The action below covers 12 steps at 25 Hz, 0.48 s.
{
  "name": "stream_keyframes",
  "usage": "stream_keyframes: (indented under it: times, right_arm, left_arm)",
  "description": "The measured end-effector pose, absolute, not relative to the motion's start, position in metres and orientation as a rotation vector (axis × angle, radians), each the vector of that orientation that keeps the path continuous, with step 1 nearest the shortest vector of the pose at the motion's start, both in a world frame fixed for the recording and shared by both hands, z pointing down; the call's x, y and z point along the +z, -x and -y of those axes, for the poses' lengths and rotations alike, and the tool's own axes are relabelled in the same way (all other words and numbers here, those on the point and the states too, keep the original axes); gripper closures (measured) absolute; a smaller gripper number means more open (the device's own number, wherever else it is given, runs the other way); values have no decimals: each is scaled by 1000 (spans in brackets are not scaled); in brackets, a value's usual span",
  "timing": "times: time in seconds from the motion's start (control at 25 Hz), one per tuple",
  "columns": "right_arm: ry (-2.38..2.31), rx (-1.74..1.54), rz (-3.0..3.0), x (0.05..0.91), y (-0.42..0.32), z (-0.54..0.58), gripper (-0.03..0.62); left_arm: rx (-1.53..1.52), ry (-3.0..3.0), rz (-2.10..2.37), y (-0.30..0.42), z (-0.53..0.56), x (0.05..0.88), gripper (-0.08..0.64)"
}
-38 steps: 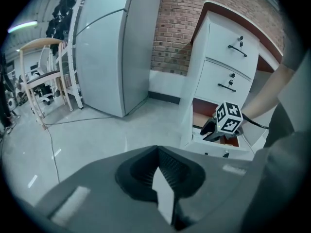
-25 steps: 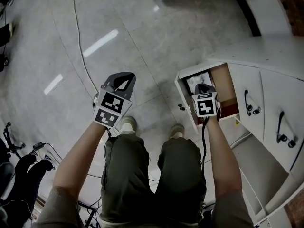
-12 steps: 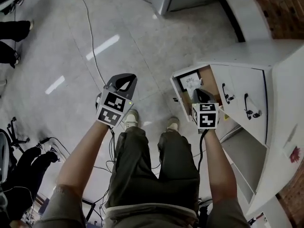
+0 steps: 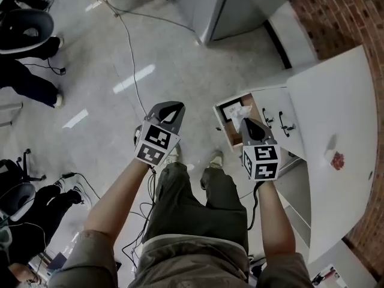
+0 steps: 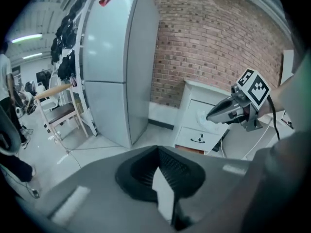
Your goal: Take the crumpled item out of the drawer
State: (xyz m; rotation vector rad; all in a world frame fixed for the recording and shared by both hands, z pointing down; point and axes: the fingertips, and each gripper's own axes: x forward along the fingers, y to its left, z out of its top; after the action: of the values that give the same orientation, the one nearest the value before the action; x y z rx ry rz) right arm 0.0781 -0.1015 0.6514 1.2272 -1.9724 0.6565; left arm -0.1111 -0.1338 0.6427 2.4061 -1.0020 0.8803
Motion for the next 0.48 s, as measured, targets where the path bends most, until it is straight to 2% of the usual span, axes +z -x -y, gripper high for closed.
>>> stream_keyframes:
  times: [0.48]
  right_arm:
    - [-1379, 445, 2243, 392, -60, 98, 560]
  left_arm:
    - [709, -2629, 1085, 99, 105, 427, 560]
